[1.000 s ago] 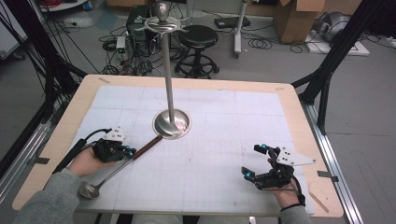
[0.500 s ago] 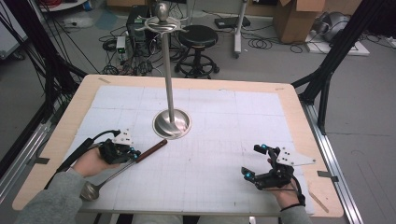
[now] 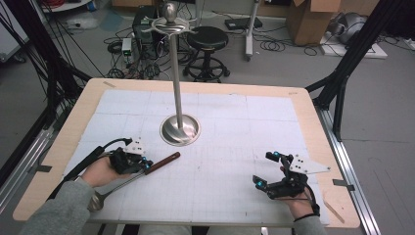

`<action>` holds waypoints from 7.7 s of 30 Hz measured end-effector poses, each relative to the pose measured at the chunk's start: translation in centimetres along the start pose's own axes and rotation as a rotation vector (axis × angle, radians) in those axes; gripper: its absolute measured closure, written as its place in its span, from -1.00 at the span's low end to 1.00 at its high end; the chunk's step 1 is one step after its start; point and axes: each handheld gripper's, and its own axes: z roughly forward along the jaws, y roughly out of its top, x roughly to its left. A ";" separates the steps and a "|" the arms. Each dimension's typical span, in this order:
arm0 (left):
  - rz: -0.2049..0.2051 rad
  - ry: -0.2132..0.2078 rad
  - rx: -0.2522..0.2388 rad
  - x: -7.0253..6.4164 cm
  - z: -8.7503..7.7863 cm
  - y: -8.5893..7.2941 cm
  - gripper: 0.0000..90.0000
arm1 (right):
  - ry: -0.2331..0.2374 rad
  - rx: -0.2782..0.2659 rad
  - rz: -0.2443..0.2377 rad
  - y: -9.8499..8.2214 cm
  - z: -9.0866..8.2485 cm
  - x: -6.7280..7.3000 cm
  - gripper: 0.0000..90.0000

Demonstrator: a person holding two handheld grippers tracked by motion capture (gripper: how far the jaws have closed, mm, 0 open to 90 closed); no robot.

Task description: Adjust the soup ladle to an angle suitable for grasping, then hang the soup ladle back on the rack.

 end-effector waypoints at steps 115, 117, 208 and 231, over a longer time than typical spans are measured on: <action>0.152 -0.113 0.422 -4.2 -3.2 -0.4 0.86 | 0.020 0.005 0.007 -0.2 -0.2 -0.1 -0.97; 0.152 -0.112 0.418 -4.3 -3.2 -0.5 0.86 | 0.021 0.007 0.006 -0.2 -0.1 -0.1 -0.97; -0.247 0.265 -0.637 -0.7 -11.2 3.5 0.87 | 0.023 0.004 0.004 -0.1 -0.1 0.0 -0.97; -0.248 0.238 -0.644 2.7 -12.9 6.4 0.87 | 0.026 0.005 0.004 -0.1 -0.2 0.0 -0.97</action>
